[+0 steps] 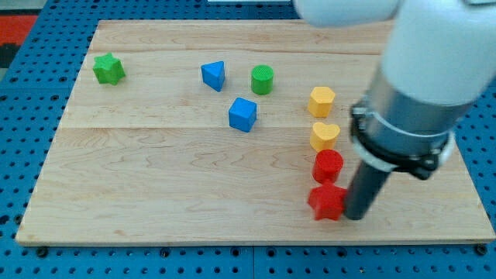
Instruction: Move the red star and the red circle parallel to each other
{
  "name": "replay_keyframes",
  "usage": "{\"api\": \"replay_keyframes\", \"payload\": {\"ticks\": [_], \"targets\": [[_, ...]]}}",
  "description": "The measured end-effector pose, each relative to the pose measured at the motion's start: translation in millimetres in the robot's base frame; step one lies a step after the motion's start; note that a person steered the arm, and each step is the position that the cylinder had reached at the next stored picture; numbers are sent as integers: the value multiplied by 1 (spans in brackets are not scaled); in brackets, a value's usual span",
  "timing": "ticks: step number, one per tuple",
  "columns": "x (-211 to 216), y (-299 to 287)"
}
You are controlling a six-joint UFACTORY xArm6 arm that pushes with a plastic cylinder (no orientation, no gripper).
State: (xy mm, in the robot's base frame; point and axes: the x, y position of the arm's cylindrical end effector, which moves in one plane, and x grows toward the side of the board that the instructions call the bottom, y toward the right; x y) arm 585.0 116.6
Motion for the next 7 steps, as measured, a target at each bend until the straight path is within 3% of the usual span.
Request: {"api": "replay_keyframes", "payload": {"ticks": [1,3,4,5,7], "targets": [[30,21],[-29,-28],[1,15],[14,-5],[-40,-92]]}}
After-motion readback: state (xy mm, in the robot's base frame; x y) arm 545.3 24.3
